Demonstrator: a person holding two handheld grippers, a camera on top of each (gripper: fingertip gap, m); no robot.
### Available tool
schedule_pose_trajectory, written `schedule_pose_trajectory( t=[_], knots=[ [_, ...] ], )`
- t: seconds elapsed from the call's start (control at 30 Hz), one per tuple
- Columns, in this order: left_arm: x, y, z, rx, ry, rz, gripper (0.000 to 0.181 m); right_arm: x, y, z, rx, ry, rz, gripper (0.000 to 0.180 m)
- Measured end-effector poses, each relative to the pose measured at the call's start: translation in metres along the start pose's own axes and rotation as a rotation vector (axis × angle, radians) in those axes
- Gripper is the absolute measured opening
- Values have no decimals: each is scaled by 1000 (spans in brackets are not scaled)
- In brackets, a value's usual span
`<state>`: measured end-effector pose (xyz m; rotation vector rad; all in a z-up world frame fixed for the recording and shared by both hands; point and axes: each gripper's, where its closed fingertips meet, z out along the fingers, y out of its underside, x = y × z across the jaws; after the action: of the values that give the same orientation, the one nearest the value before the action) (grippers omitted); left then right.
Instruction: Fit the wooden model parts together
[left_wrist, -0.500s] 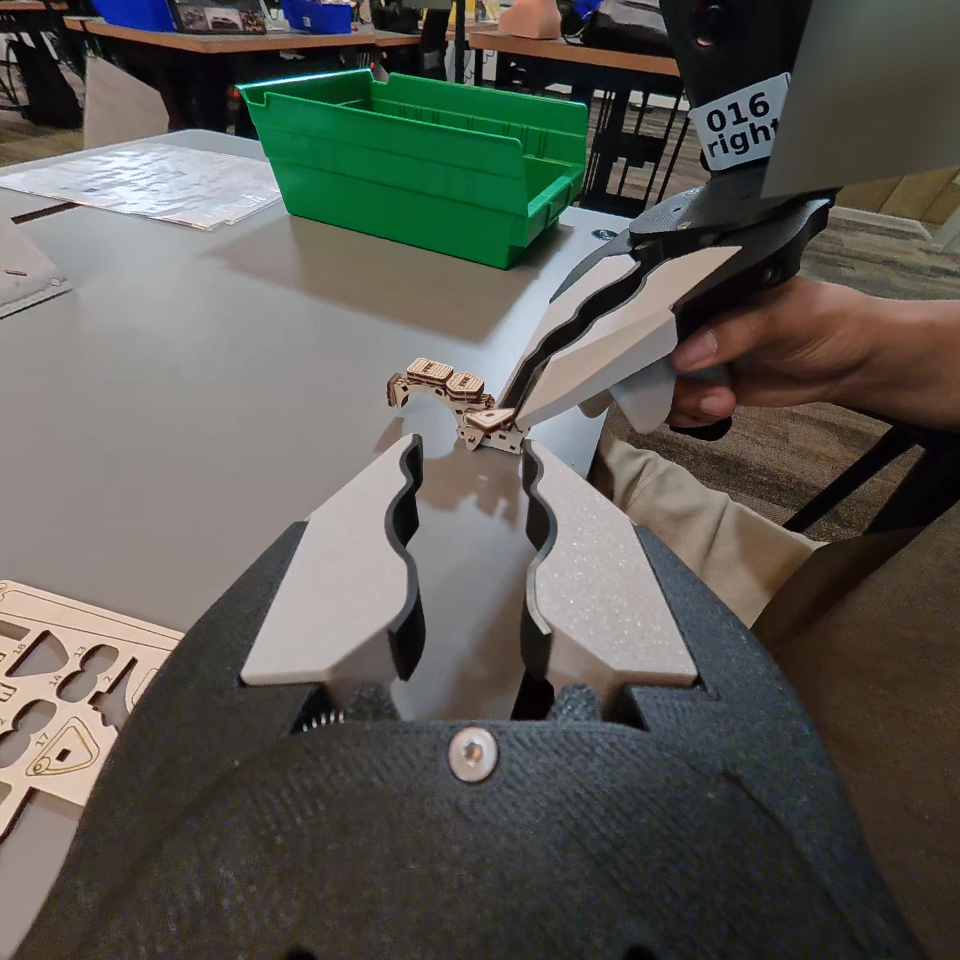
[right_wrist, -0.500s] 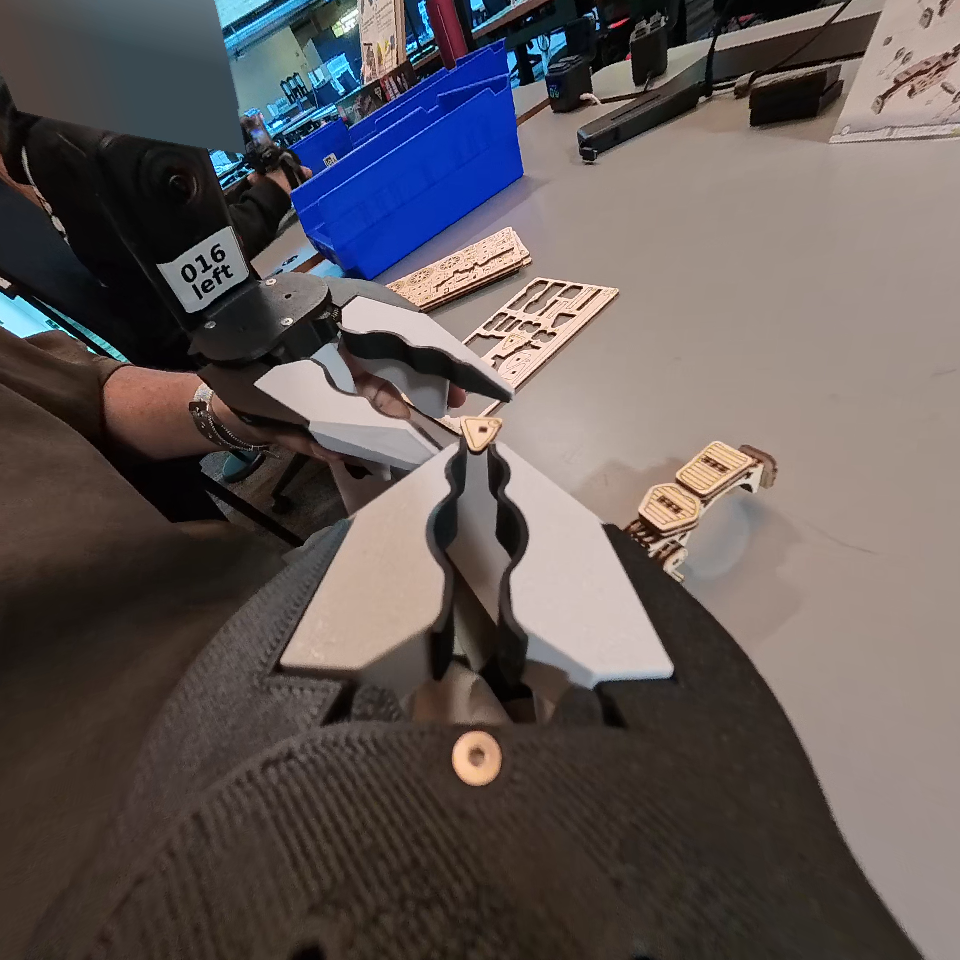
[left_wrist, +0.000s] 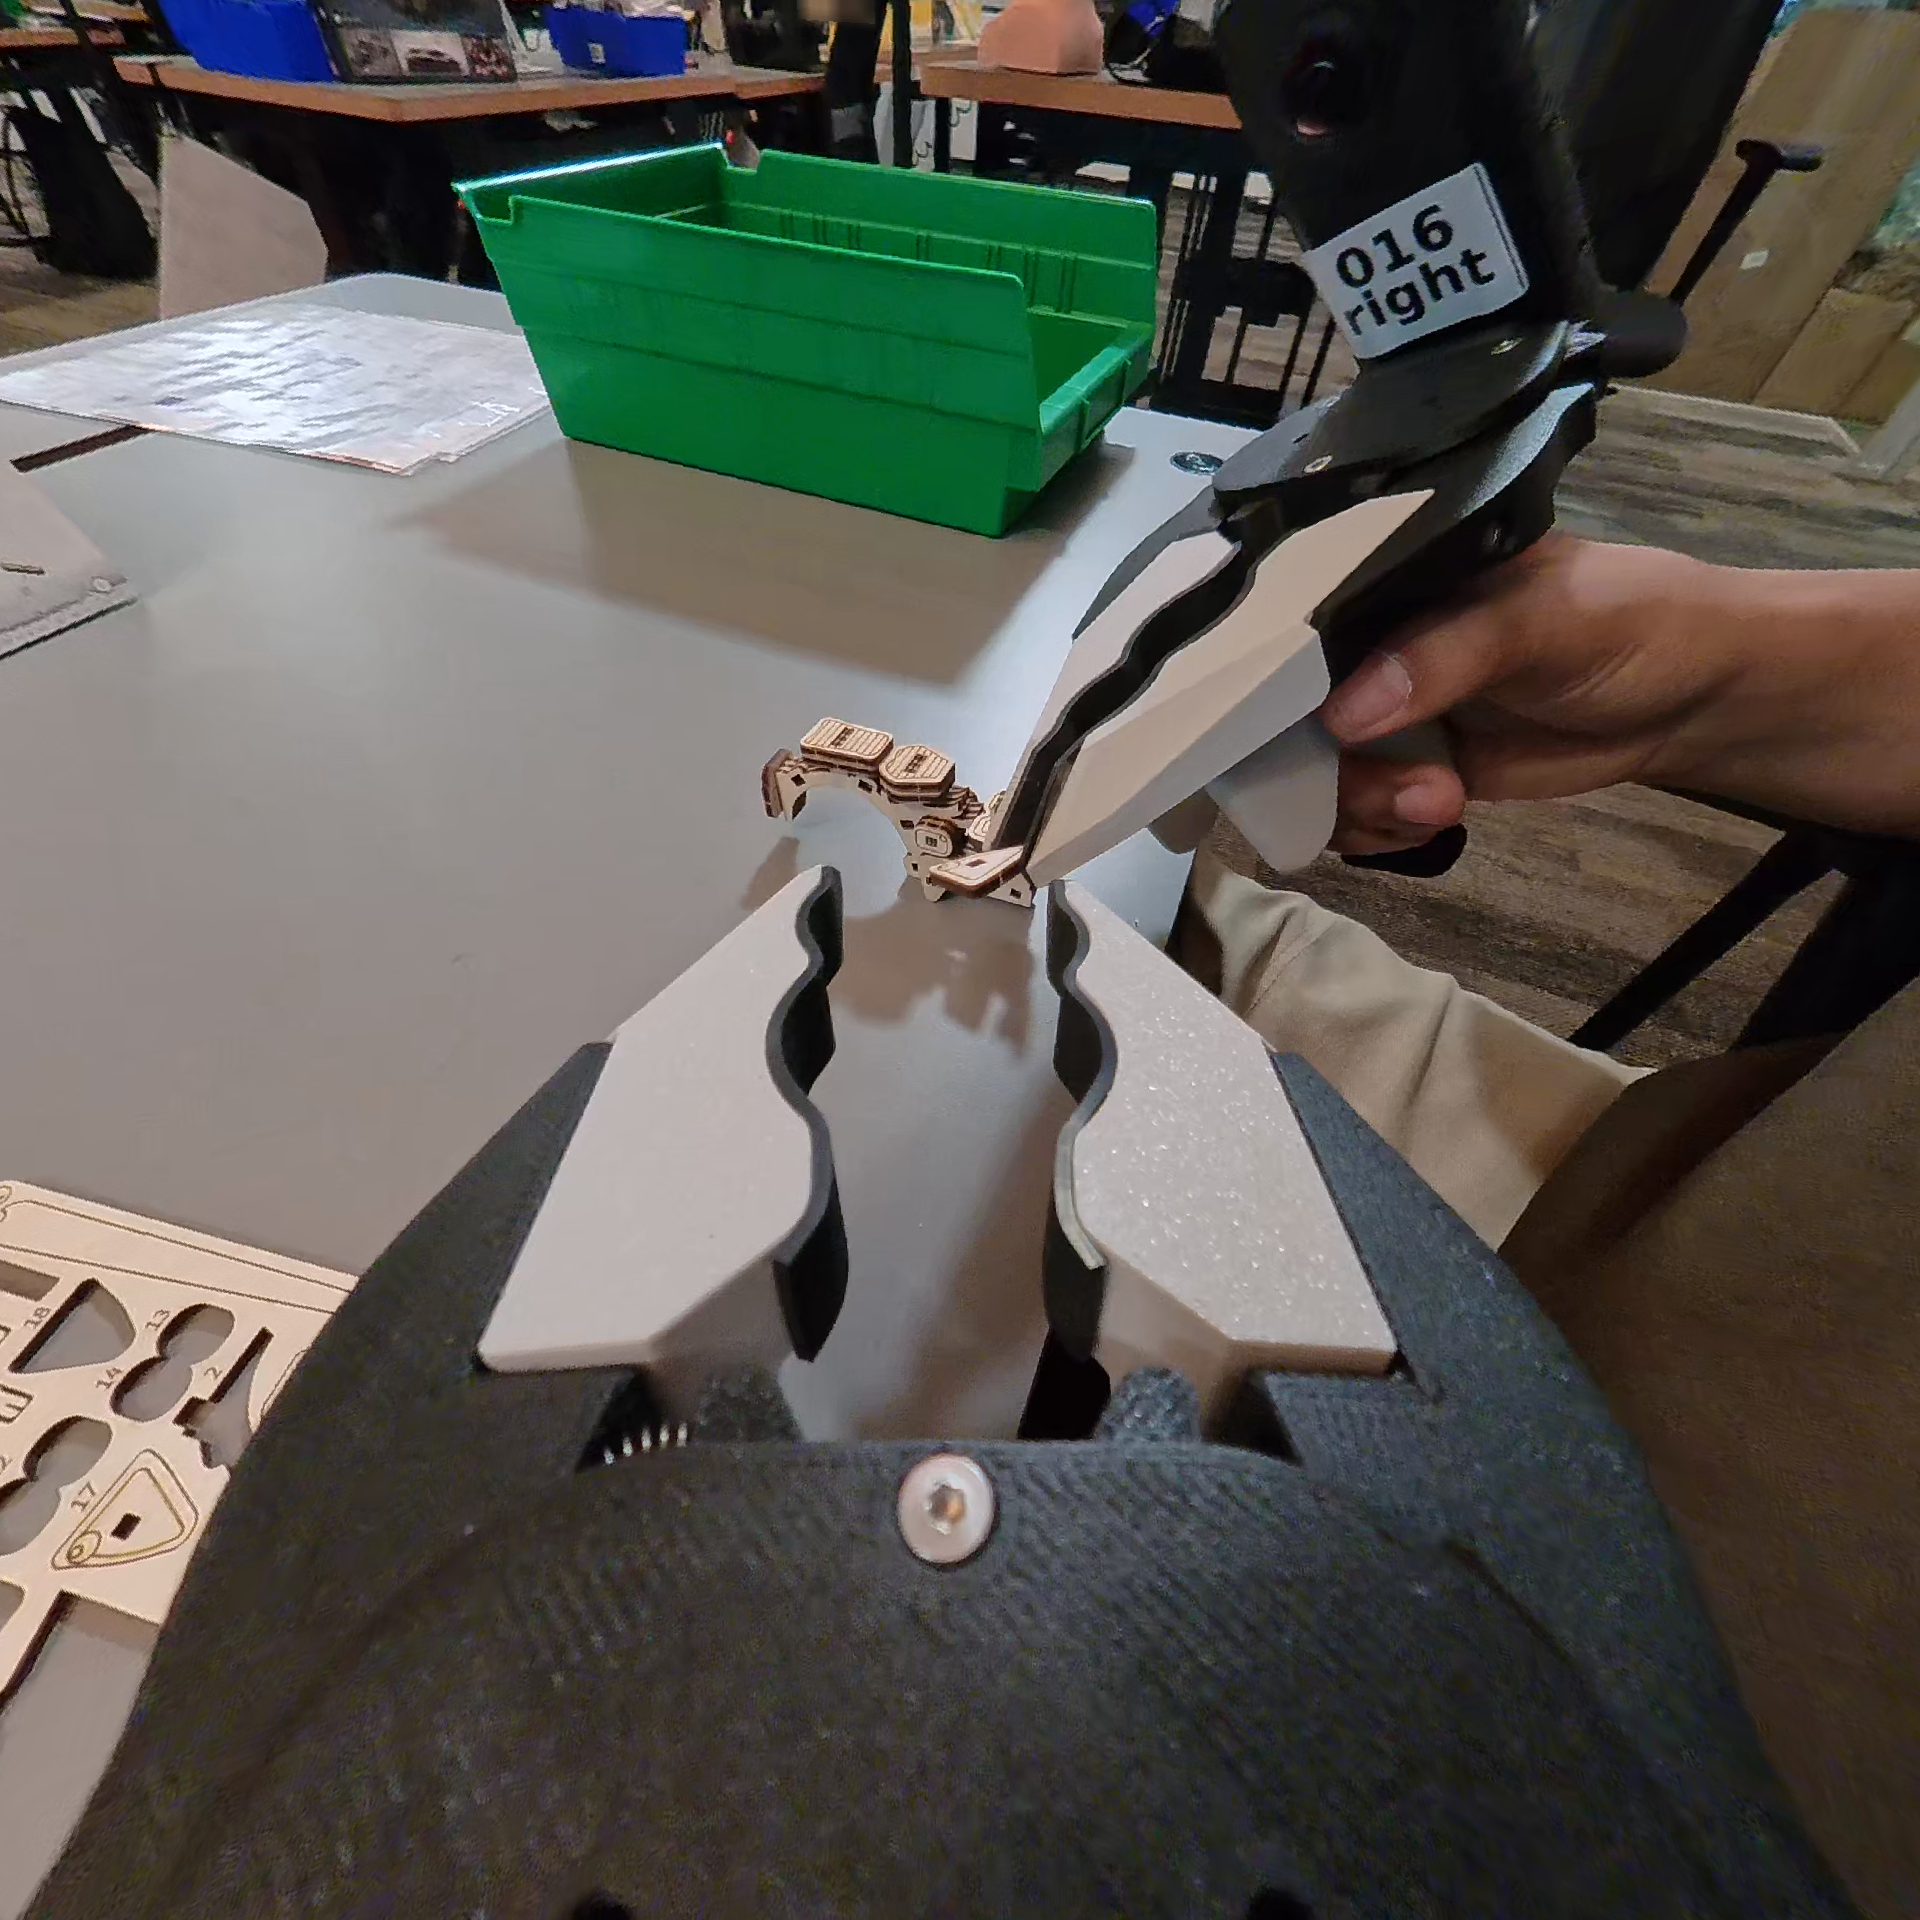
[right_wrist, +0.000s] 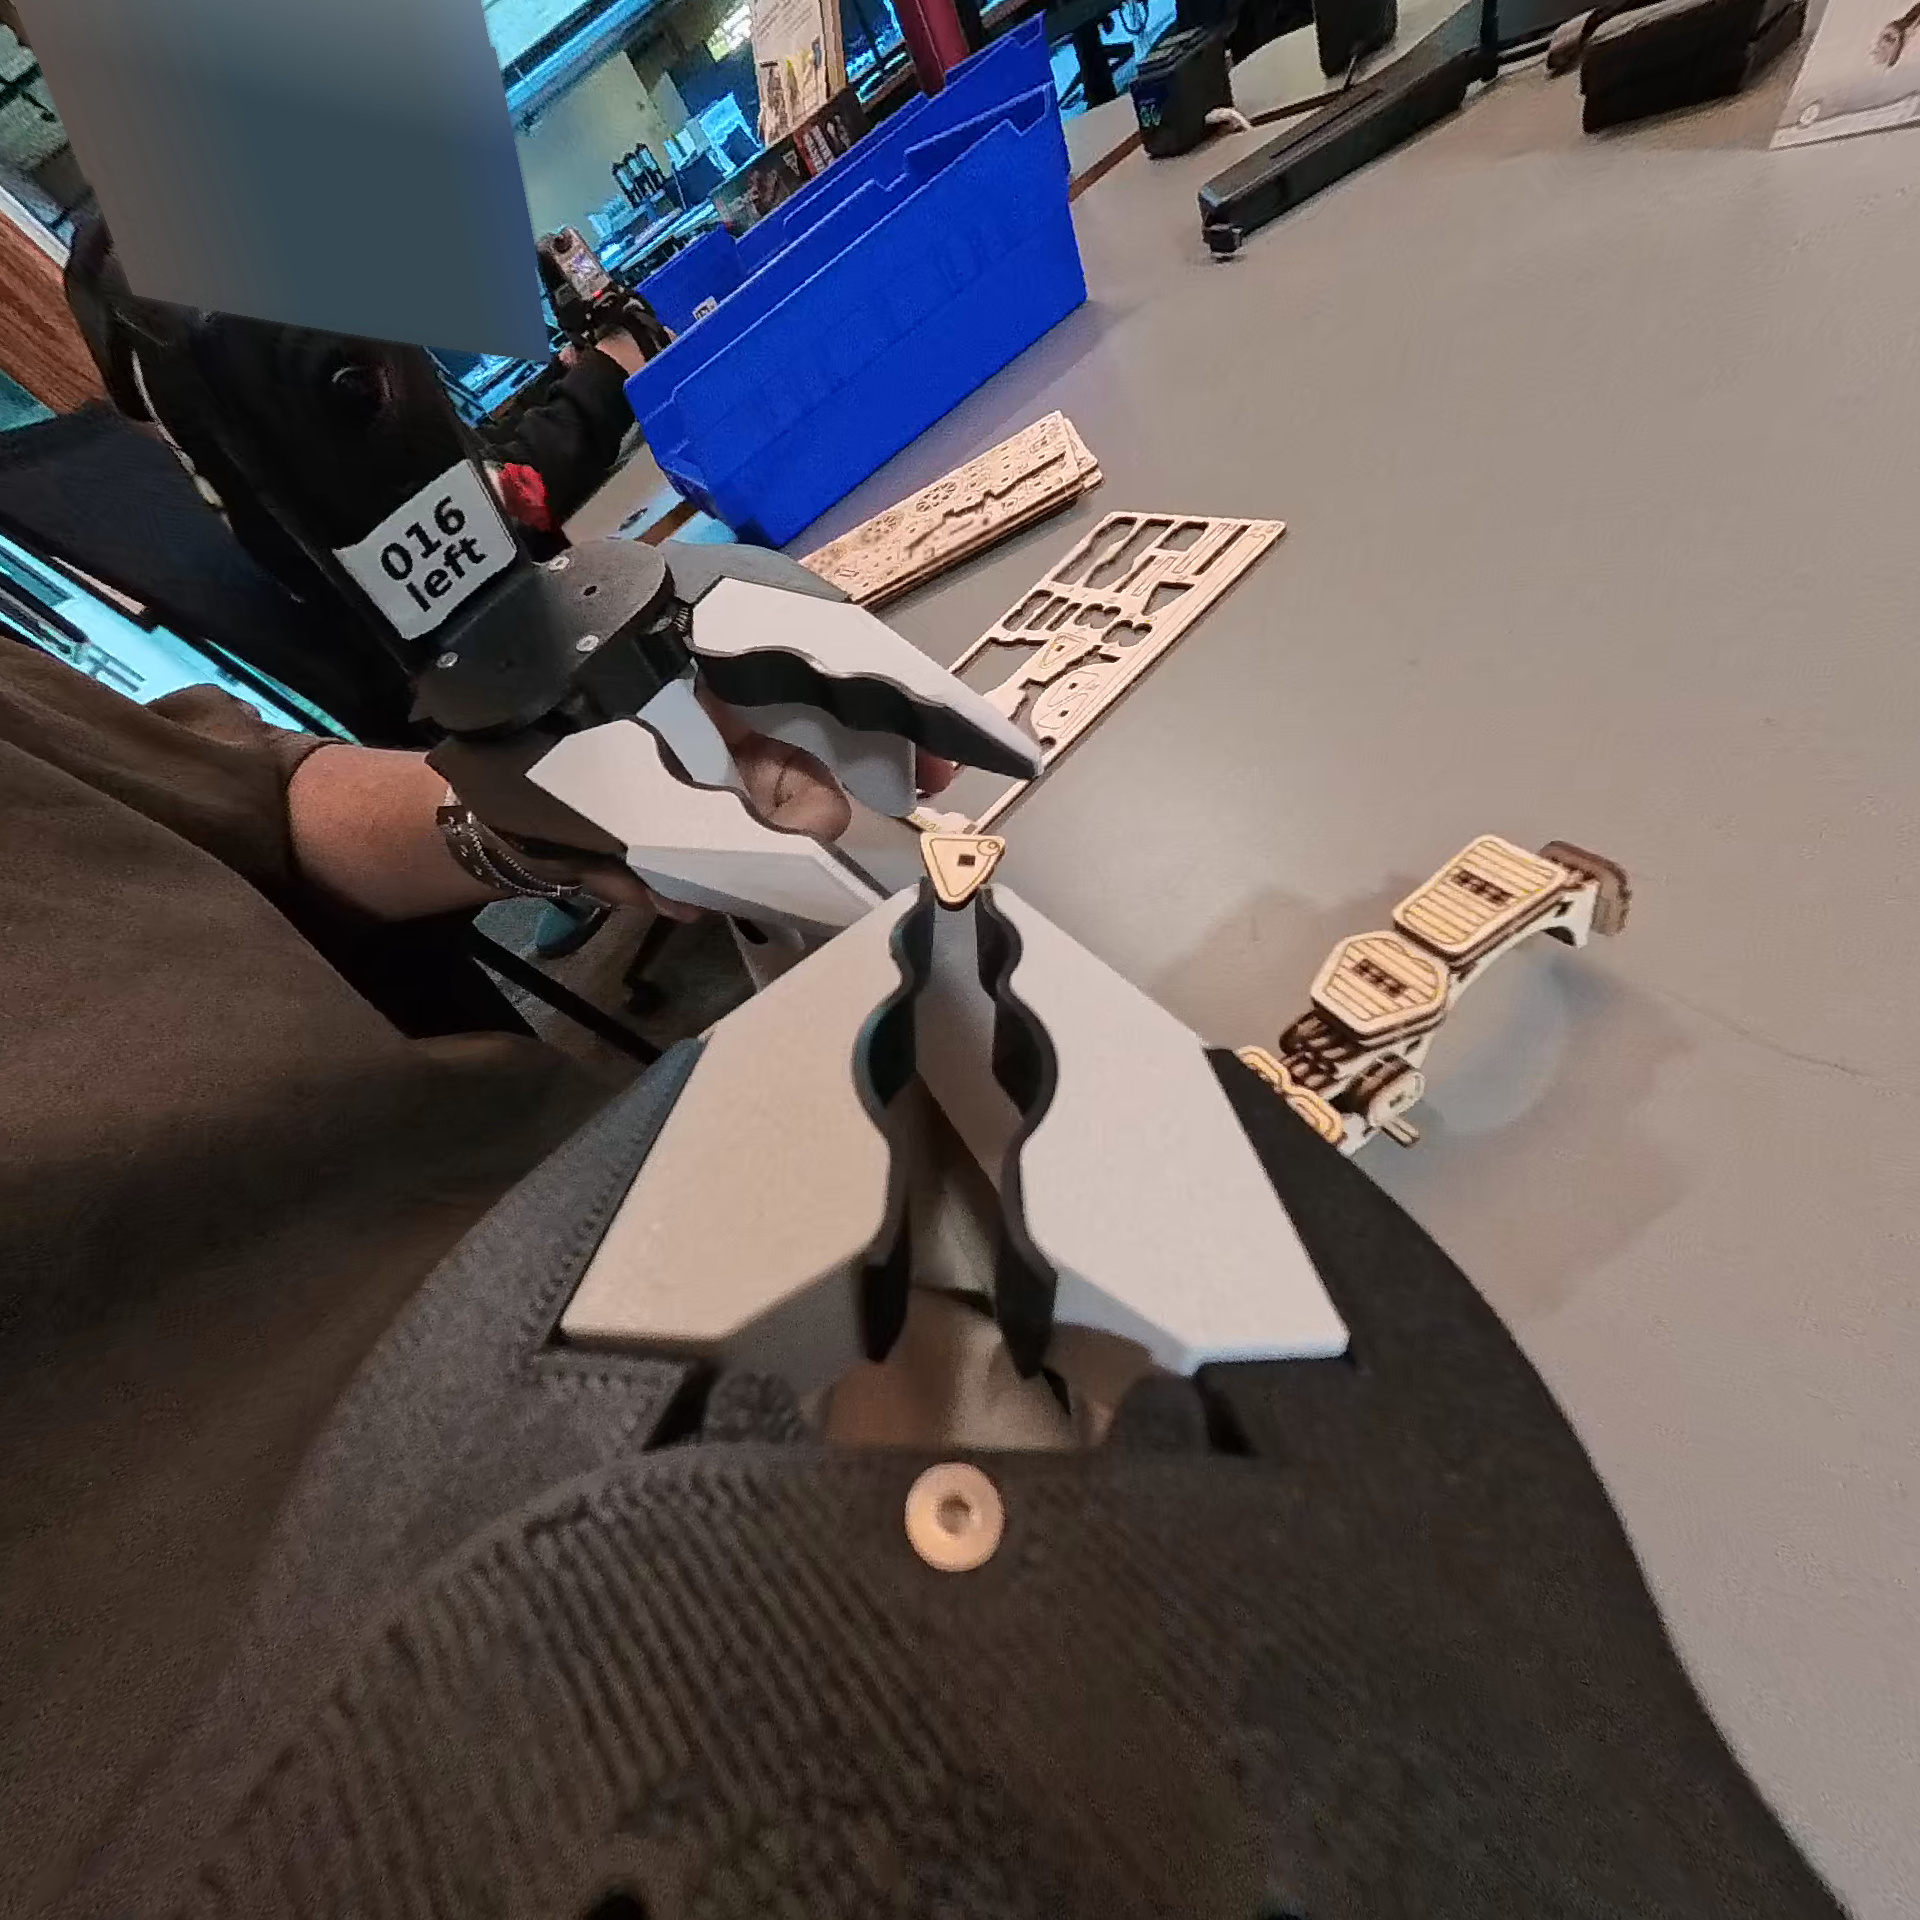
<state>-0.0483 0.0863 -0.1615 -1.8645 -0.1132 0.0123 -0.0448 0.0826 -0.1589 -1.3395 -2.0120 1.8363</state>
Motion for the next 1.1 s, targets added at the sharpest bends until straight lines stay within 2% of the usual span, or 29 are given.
schedule_pose_trajectory(
  t=[0.23, 0.53, 0.7, 0.83, 1.0, 1.1],
  knots=[
    [1, -2, -1, 15, 15, -16, 34, -1, -2, -1, 10, -9, 5, 6],
    [4, -16, -9, 105, 196, -297, 32, 3, -4, -3, 3, 69, -140, 6],
    [-1, -19, -10, 119, 217, -381, 31, 2, -7, -5, 26, 52, -111, 6],
    [-2, -16, -10, 105, 187, -327, 28, 1, -9, -6, 43, 23, -66, 6],
    [-1, -8, -8, 54, 99, -94, 28, -4, 3, 0, -28, -55, 27, 7],
    [9, -6, -8, 41, 129, -25, 27, -5, 3, -1, -30, -59, 31, 7]
  ],
)
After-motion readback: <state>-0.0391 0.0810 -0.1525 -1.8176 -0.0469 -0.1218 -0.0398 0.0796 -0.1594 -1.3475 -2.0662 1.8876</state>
